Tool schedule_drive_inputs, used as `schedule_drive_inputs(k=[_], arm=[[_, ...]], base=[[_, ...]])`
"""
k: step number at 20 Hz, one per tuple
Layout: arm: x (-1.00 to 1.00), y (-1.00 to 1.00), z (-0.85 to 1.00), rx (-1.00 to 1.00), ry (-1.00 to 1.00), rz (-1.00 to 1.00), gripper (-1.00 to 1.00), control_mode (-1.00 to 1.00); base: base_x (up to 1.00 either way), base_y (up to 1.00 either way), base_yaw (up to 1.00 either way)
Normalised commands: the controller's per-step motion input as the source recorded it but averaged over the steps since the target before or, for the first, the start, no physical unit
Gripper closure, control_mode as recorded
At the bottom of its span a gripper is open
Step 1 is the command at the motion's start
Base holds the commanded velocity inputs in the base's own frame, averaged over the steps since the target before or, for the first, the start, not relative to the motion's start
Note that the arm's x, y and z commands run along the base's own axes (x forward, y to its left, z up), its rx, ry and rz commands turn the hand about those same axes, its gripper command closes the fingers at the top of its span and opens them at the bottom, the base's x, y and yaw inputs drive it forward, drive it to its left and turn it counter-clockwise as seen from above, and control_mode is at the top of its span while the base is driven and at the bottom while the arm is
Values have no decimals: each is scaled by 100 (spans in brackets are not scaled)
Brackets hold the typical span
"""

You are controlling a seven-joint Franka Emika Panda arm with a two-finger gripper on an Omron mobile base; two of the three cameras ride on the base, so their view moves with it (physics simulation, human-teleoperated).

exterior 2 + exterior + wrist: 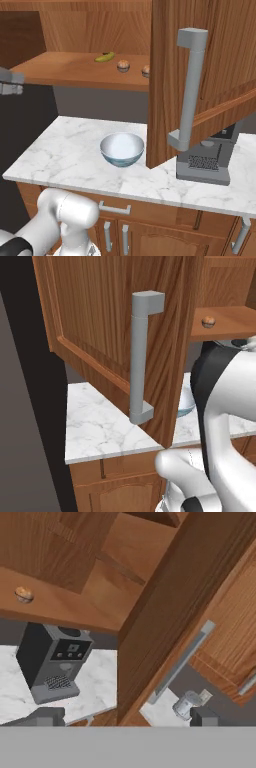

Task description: Open the cabinet. Pick the tangerine and tangerine from the cabinet and place them into the bowl. Then close the cabinet.

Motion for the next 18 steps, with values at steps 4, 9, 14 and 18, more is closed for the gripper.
schedule_drive_inputs(k=[4, 9, 14, 18], arm=[[47, -24, -27, 11, 12, 13, -100, -100], [55, -3, -47, 26, 13, 15, -100, -100], [49, 0, -19, 29, 2, 14, -100, -100], [39, -1, 0, 22, -1, 11, -100, -100]], base=[[0, 0, 0], [0, 0, 0], [0, 0, 0], [0, 0, 0]])
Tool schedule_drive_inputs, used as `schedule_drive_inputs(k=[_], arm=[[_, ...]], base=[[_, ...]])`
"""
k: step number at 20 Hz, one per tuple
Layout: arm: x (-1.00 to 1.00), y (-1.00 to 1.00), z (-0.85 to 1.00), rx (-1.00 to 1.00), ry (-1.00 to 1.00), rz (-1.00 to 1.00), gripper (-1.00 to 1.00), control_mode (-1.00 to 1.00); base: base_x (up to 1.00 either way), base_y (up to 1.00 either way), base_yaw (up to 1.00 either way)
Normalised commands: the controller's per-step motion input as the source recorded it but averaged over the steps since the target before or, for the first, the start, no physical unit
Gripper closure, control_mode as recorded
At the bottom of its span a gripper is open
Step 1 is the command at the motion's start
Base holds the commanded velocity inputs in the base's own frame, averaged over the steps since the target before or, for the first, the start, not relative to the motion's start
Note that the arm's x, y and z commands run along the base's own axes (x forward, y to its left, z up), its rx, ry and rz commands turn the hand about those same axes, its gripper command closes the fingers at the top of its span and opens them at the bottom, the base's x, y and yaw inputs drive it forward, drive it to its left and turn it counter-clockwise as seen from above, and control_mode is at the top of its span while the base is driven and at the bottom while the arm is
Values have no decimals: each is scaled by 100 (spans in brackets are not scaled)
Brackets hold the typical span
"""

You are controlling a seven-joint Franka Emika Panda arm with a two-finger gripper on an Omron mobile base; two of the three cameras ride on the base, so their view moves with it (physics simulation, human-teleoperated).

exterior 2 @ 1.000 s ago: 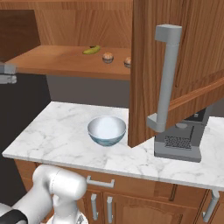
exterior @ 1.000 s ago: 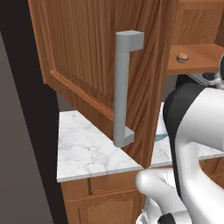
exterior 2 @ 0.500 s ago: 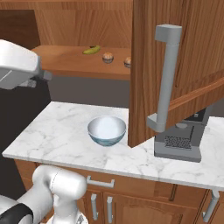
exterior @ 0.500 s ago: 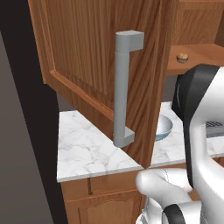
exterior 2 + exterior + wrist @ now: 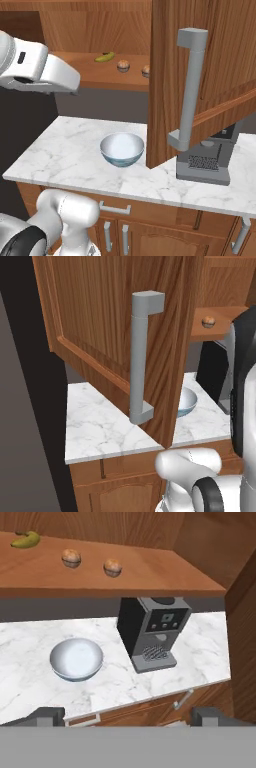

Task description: Open the cabinet. Pick the tangerine and tangerine from the cabinet and place them into the bowl. Then close the cabinet.

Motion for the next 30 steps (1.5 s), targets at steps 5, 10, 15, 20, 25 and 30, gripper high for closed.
schedule_drive_inputs(k=[5, 10, 15, 20, 25, 30], arm=[[38, -18, 0, 7, -1, 5, -100, -100], [36, -8, 0, 2, 0, 0, -100, -100], [31, 0, -6, 0, 0, 0, -100, -100], [40, 0, -16, 0, 0, 0, -100, -100], [48, -2, -10, 0, 0, 0, -100, -100], [35, -2, 0, 0, 0, 0, -100, -100]], base=[[0, 0, 0], [0, 0, 0], [0, 0, 0], [0, 0, 0], [0, 0, 0], [0, 0, 0]])
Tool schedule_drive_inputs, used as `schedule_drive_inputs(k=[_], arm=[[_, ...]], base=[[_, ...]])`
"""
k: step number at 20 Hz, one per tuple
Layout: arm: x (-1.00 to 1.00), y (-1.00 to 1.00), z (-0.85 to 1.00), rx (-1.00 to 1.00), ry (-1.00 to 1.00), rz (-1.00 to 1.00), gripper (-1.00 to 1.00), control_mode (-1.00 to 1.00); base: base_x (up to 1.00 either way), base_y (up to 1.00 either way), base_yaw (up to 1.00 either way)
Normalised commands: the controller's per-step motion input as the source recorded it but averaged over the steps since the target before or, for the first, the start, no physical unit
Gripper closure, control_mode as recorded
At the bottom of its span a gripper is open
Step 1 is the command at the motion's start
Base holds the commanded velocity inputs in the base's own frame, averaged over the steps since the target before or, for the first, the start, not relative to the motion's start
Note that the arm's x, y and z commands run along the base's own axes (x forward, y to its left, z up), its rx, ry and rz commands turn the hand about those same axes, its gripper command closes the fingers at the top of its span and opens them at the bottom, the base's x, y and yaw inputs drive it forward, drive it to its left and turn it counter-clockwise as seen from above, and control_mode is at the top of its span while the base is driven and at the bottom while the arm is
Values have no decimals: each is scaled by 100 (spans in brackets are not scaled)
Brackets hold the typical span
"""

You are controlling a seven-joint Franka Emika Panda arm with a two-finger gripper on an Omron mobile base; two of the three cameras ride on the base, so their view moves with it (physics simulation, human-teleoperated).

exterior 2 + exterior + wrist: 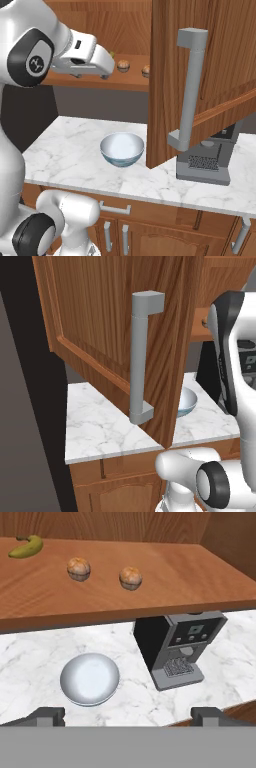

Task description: Open the cabinet. Pick the tangerine and tangerine from the cabinet and place them into the bowl. Then close the cabinet.

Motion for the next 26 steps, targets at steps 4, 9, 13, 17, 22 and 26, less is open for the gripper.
schedule_drive_inputs(k=[4, 9, 13, 17, 22, 26], arm=[[-4, 0, 1, 0, 0, 0, -100, -100], [0, 0, 0, 0, 0, 0, -100, -100], [0, 0, 0, 0, 0, 0, -100, -100], [0, 0, 0, 0, 0, 0, -100, -100], [0, 0, -4, 0, 0, 0, -100, -100], [0, 0, -18, 0, 0, 0, -100, -100]], base=[[0, 0, 0], [0, 0, 0], [0, 0, 0], [0, 0, 0], [0, 0, 0], [0, 0, 0]])
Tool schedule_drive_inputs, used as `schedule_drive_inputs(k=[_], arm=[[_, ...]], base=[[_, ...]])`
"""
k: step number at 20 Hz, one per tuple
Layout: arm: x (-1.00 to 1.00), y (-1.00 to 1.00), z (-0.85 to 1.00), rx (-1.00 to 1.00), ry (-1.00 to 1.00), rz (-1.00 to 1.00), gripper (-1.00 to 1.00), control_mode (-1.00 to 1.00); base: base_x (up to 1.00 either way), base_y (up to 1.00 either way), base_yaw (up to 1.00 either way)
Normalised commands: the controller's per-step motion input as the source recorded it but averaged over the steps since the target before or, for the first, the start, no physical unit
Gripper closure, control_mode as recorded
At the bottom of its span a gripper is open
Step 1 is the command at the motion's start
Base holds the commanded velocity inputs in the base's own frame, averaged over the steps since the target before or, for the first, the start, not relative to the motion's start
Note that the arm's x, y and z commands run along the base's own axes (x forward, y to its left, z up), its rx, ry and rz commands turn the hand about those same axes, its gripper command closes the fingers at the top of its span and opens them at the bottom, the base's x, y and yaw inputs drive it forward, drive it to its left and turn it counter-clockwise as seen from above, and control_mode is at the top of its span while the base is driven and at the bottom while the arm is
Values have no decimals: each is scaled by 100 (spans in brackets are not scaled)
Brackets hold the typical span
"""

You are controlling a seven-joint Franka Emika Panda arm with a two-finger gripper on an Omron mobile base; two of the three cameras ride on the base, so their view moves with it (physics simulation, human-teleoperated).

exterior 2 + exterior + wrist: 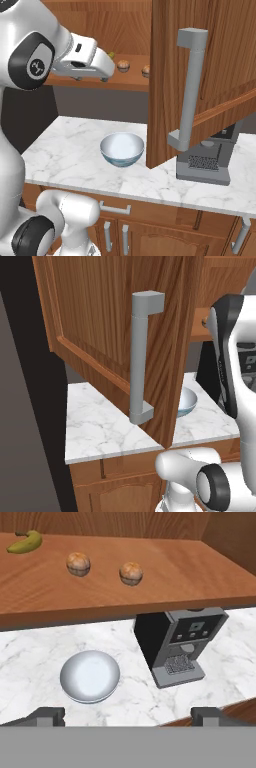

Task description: Open the cabinet. Pick the tangerine and tangerine from the cabinet and place them into the bowl. Then close the cabinet.

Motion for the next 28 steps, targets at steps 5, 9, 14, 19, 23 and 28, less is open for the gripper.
schedule_drive_inputs(k=[5, 9, 14, 19, 23, 28], arm=[[0, 0, -24, 0, 0, 0, -100, -100], [-5, 0, -21, 0, 0, 0, -100, -100], [-17, 0, -21, 0, 1, 0, -100, -100], [-8, 0, -20, 0, 2, 0, -100, -100], [0, 0, -15, 0, 1, 0, -100, -100], [0, 0, -9, 0, 0, 0, -100, -100]], base=[[0, 0, 0], [0, 0, 0], [0, 0, 0], [0, 0, 0], [0, 0, 0], [0, 0, 0]])
